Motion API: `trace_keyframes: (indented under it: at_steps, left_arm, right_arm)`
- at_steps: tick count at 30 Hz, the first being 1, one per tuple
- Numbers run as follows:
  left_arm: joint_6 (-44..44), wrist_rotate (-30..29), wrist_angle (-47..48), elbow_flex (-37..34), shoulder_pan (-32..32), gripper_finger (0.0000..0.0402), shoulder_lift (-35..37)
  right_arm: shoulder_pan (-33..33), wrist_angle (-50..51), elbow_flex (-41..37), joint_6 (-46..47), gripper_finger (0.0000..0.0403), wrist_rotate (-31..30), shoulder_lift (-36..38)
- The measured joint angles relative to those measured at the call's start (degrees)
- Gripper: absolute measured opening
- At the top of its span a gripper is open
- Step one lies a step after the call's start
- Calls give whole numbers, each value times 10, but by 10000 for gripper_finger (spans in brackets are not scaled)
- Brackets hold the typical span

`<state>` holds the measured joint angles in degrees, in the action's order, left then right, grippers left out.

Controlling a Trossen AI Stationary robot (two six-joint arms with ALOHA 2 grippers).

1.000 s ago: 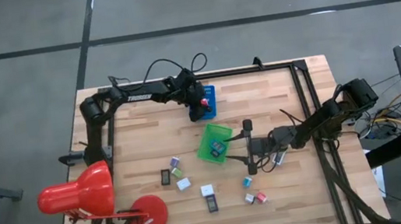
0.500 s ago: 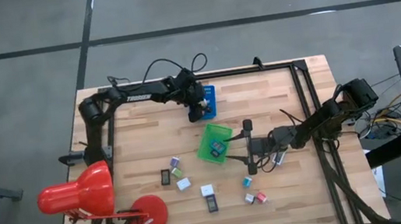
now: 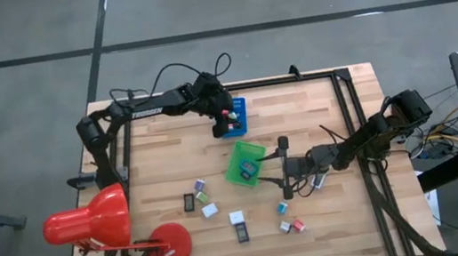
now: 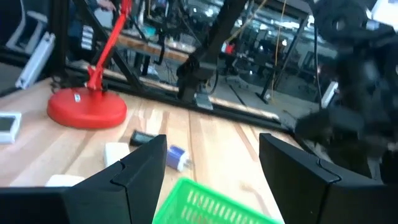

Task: Pick & Place Office items
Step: Put the small light blue charger adapter into the blue bin

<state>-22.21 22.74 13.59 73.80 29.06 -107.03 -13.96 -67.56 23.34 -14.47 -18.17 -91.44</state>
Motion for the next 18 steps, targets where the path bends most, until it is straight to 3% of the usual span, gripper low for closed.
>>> trace_keyframes:
  at_steps: [5,10,18]
  left_arm:
    - [-18,19,-5,-6,-13,224,3]
    - [-24,20,-77,-51,-29,224,23]
    - [32,19,-295,-222,-43,224,127]
  right_arm:
    - [1,16,0,13,247,0,0]
    - [1,18,0,14,247,0,0]
    - [1,28,-1,20,246,0,0]
